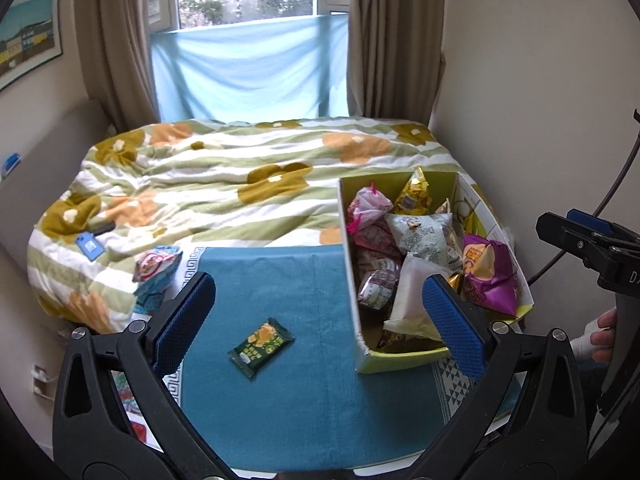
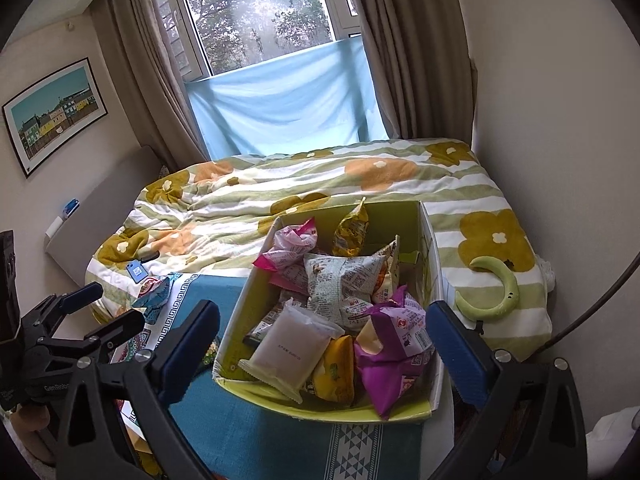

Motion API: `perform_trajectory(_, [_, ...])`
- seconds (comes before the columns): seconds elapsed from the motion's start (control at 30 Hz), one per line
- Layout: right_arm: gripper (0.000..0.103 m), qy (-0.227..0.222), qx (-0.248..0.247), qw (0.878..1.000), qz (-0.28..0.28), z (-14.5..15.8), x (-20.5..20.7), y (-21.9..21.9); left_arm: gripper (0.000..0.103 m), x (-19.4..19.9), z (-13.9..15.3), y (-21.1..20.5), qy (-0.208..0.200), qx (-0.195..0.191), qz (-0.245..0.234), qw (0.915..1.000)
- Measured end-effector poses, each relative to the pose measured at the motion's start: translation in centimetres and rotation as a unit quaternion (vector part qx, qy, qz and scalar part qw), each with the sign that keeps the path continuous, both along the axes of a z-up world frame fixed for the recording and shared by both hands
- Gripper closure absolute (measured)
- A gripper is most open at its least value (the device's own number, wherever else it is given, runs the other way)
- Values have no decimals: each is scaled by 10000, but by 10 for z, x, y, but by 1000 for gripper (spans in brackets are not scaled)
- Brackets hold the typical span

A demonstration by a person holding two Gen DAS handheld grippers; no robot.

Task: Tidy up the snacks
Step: 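Move both tools toward the last two snacks on the cloth, then grasp the white Oishi chip bag with the left tool while the right tool grasps the green cracker pack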

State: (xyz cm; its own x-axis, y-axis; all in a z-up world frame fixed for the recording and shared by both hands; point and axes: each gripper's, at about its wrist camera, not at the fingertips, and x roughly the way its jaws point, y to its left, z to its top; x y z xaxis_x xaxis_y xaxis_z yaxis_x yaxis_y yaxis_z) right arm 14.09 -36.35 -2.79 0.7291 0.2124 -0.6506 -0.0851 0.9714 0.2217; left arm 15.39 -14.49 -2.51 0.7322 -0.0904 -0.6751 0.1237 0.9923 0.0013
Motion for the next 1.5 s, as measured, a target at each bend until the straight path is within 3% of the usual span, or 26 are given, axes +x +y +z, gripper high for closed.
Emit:
perform_trajectory(0.33, [0,-226,-227,9975,632,4,-10,73,0,-61,0,86,-174,191,828,9962])
perform_trajectory(0.57, [0,-130,-21,9986,510,-7,-31,118,0,-64,-13,147,-122,81,723,9973])
perform_trajectory(0.7, [0,-131,-284,9991,287,-9,-40,154,0,-57,-12,183,-112,172,500,9985])
perform_trajectory(1.07, [0,214,-295,9984,-430,-33,-23,249,0,20,-40,270,109,340,-327,9988])
perform_trajectory(1.3, [0,692,-484,9916,-979,-79,8,291,0,92,-96,288,539,798,-926,9910])
perform_trajectory(1.5, [0,1082,-448,9850,-1264,-129,34,302,0,150,-154,287,694,1089,-1051,9860])
